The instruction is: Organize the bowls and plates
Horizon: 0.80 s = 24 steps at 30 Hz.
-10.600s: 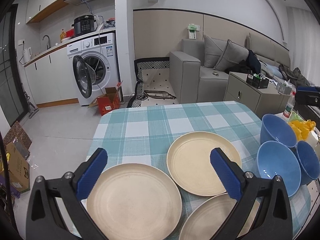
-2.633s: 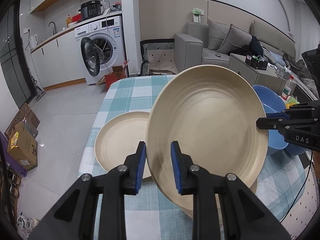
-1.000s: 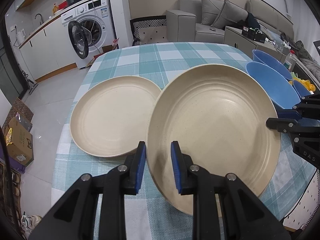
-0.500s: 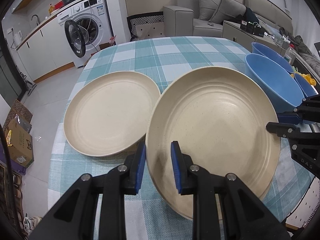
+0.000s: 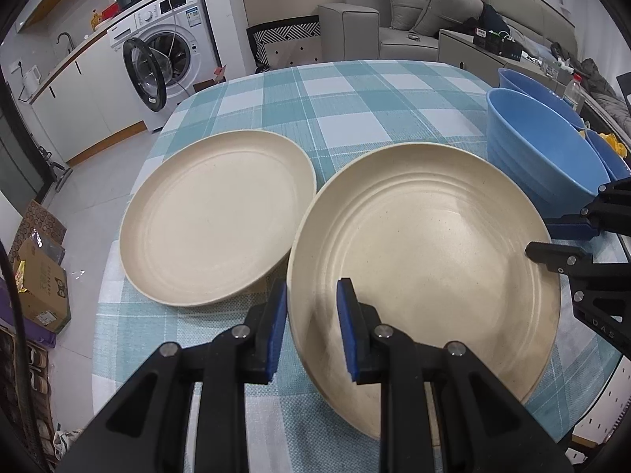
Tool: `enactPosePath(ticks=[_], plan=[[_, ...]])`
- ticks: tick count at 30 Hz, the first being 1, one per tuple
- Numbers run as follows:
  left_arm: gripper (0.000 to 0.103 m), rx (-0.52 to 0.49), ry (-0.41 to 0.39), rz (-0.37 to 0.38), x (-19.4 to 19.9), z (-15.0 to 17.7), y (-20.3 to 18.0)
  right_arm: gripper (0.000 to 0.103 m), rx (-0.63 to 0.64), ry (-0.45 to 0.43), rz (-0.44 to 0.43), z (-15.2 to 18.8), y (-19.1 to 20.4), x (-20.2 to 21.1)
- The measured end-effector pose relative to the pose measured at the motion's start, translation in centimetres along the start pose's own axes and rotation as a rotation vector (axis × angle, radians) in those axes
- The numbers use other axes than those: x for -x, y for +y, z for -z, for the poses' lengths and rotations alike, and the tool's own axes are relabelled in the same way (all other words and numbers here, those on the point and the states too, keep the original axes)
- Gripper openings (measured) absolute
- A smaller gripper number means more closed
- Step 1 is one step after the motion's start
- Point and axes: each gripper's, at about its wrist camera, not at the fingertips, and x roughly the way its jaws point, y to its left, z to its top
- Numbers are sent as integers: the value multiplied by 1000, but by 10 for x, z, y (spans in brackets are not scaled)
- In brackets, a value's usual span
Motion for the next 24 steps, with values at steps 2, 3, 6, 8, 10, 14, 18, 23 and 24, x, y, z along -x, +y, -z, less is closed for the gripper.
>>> enactPosePath(ticks=[2,3,6,8,10,14,18,23,24], plan=[[23,-3,3,-3,-2,1,0,18,5,1,5,-1,1,-2],[23,-4,3,-4,-2,1,-1,18,5,2,5,-1,1,-2],[23,-13,6,-9,-4,2,-2,18,14,7,15,-1,3,-3],[23,-13,7,-8,-4,2,-2,18,24,11,24,1,6,-3],[23,-14,10,-9,-5,3,-3,18,25,13,27,1,7,-3],[26,-18,6,-10,-4,3,-3,22,35,18,26,1,9,-4],[29,-19,4,-1,-1,3,-3,34,35,-1,-3,0,9,1],[45,-20,-26,9,13,4,0,47,29,-46,-32,-5,7,18],[46,-16,-33,14,17,4,1,49,27,-53,-38,-6,6,20]])
